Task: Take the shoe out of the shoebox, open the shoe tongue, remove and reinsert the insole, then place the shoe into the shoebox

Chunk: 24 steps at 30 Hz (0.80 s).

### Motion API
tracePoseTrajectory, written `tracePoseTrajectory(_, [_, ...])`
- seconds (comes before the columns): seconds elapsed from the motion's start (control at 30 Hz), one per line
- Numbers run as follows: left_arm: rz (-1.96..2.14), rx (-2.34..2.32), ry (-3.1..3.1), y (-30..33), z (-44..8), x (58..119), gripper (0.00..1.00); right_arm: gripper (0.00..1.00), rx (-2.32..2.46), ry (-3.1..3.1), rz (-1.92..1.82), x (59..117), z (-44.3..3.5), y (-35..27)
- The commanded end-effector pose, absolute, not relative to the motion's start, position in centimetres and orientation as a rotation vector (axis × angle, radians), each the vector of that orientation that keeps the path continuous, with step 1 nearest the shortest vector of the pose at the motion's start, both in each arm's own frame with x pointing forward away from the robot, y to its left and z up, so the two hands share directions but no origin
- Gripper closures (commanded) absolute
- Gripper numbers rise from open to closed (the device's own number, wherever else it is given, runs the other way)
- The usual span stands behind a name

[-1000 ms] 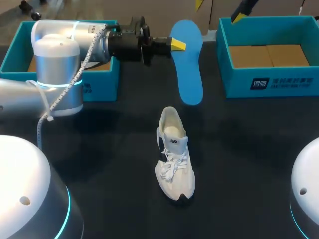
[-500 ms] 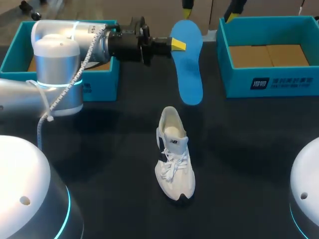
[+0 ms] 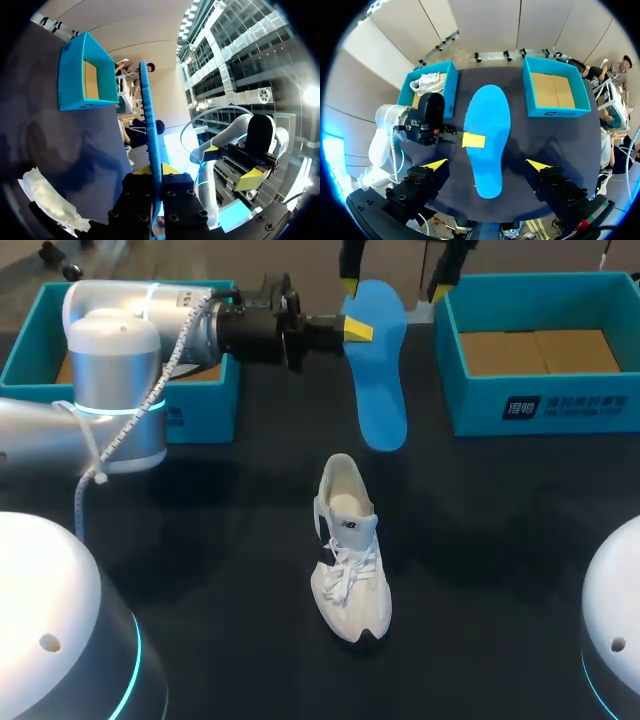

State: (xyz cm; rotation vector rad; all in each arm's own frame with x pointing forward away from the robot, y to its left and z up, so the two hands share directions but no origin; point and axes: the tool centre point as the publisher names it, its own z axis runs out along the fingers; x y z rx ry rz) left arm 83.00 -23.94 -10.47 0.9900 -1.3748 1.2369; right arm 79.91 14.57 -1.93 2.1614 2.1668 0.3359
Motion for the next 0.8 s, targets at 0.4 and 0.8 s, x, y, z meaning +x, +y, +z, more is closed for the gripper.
tracePoseTrajectory(0.4, [1.235,0.991,-1.376,-24.0,-10.5,83.0,1.0,0.0,2.162,2.163,0.315,80.2,-1.7,15.0])
tracePoseTrajectory(0.8, [1.235,0.991,-1.376,-24.0,-10.5,83.0,1.0,0.0,2.175,2.218,0.476,80.0,-1.9,13.5])
